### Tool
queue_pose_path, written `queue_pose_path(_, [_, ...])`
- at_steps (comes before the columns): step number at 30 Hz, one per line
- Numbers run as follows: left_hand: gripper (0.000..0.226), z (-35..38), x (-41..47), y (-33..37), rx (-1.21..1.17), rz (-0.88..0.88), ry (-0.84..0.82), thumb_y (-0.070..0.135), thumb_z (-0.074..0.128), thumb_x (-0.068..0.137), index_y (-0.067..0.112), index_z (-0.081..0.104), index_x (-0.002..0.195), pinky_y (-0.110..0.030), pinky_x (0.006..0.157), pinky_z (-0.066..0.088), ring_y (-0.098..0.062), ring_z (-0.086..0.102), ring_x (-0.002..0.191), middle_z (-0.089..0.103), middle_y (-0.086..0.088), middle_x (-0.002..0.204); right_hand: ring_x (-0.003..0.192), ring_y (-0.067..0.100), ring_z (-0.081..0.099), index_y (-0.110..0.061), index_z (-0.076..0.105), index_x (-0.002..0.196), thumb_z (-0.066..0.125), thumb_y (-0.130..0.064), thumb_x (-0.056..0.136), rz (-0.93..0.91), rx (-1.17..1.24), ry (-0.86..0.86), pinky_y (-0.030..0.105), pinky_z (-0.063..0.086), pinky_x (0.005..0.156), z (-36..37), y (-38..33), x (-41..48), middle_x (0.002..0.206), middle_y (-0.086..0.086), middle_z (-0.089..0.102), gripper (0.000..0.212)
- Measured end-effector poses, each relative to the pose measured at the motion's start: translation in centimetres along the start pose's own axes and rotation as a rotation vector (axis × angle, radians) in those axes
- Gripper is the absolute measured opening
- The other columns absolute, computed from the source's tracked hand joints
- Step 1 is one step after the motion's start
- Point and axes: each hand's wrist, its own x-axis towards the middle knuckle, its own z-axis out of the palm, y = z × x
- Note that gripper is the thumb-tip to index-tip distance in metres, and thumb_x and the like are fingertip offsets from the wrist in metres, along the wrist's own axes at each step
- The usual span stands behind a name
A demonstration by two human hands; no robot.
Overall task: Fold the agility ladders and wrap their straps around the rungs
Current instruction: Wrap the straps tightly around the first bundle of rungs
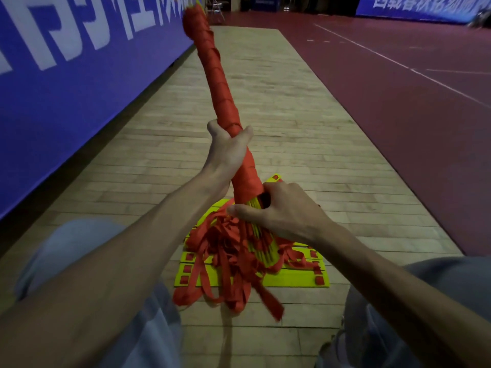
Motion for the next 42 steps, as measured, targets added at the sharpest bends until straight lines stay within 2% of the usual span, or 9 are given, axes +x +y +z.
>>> queue_pose_path(5, [0.055, 0.0, -0.7, 0.6, -0.063, -0.021, -0.136, 0.042, 0.065, 0.072, 0.012, 0.048, 0.116, -0.04, 0.074, 0.05, -0.017, 0.057, 0.082, 0.055, -0.001, 0.09, 0.056, 0.019, 0.057, -0.007, 0.063, 0.076, 0.071, -0.052, 0.083, 0.027, 0.204, -0.076, 0.031, 0.043, 0.055, -1.0, 0.9, -0.1, 0.064, 0.009, 0.062, 0.045])
queue_pose_path(10, [0.015, -0.9, -0.9, 1.7, -0.454, -0.172, -0.33, 0.025, 0.066, 0.083, 0.012, 0.06, 0.081, -0.027, 0.062, 0.053, -0.016, 0.06, 0.06, 0.06, -0.005, 0.069, 0.06, 0.026, 0.054, 0.002, 0.065, 0.072, 0.073, -0.052, 0.06, -0.05, 0.698, -0.146, 0.039, 0.042, 0.058, -2.4, 0.1, -0.4, 0.069, 0.023, 0.062, 0.056])
queue_pose_path(15, [0.026, -0.4, -1.7, 1.2, -0.784, -0.32, -0.573, 0.008, 0.049, 0.083, -0.001, 0.056, 0.106, -0.039, 0.099, 0.052, -0.031, 0.066, 0.111, 0.066, -0.017, 0.111, 0.042, 0.012, 0.04, -0.014, 0.057, 0.055, 0.071, -0.054, 0.065, -0.139, 0.742, -0.326, 0.022, 0.034, 0.045, -2.4, 0.6, -0.2, 0.051, 0.005, 0.047, 0.043])
queue_pose_path(18, [0.034, -0.6, -1.7, 1.8, -0.718, -0.273, -0.627, 0.005, 0.049, 0.077, 0.001, 0.061, 0.109, -0.028, 0.074, 0.06, -0.018, 0.071, 0.086, 0.073, -0.006, 0.095, 0.045, 0.006, 0.04, -0.023, 0.059, 0.056, 0.079, -0.066, 0.062, -0.182, 0.803, -0.485, 0.018, 0.037, 0.046, -2.6, 1.9, 0.2, 0.054, -0.002, 0.046, 0.048])
queue_pose_path(24, [0.042, -2.1, -0.3, 3.1, -0.263, -0.017, -0.328, -0.004, 0.065, 0.082, 0.012, 0.042, 0.113, -0.033, 0.051, 0.051, -0.021, 0.056, 0.054, 0.06, -0.011, 0.082, 0.055, 0.008, 0.048, -0.011, 0.069, 0.076, 0.072, -0.014, 0.089, -0.159, 0.452, -0.551, 0.019, 0.042, 0.051, -3.0, 3.7, 0.9, 0.062, -0.005, 0.053, 0.014])
queue_pose_path(30, [0.046, -2.6, 0.5, 1.9, 0.165, 0.216, 0.004, 0.028, 0.074, 0.083, 0.021, 0.044, 0.117, -0.043, 0.057, 0.06, -0.02, 0.064, 0.065, 0.062, -0.003, 0.093, 0.068, 0.005, 0.063, -0.019, 0.058, 0.092, 0.049, -0.01, 0.102, -0.124, 0.36, -0.414, 0.016, 0.052, 0.064, -2.6, 3.5, 1.3, 0.082, 0.002, 0.064, 0.016])
queue_pose_path(35, [0.025, -2.0, 0.7, 1.6, 0.113, 0.139, 0.028, 0.041, 0.045, 0.085, 0.03, 0.042, 0.107, -0.059, 0.071, 0.056, -0.026, 0.058, 0.069, 0.059, -0.005, 0.084, 0.066, 0.007, 0.06, -0.016, 0.06, 0.082, 0.045, -0.002, 0.102, -0.145, 0.419, -0.342, 0.017, 0.045, 0.065, -2.1, 2.5, 1.3, 0.07, 0.002, 0.065, 0.029])
queue_pose_path(38, [0.021, -1.3, 0.5, 1.4, 0.066, 0.141, 0.01, 0.037, 0.041, 0.087, 0.029, 0.039, 0.106, -0.055, 0.069, 0.054, -0.023, 0.053, 0.068, 0.054, -0.004, 0.083, 0.054, 0.007, 0.051, -0.013, 0.058, 0.081, 0.04, 0.001, 0.101, -0.049, 0.525, -0.318, 0.018, 0.041, 0.055, -1.7, 1.4, 0.9, 0.062, -0.001, 0.056, 0.03])
queue_pose_path(42, [0.05, -0.5, 0.2, 0.6, 0.111, 0.144, 0.027, 0.031, 0.051, 0.082, 0.027, 0.031, 0.127, -0.04, 0.073, 0.048, -0.018, 0.054, 0.077, 0.054, -0.005, 0.102, 0.068, 0.006, 0.047, -0.028, 0.044, 0.078, 0.039, -0.027, 0.099, -0.14, 0.074, -0.259, 0.029, 0.035, 0.065, -1.3, 0.0, -0.1, 0.072, -0.009, 0.047, 0.021])
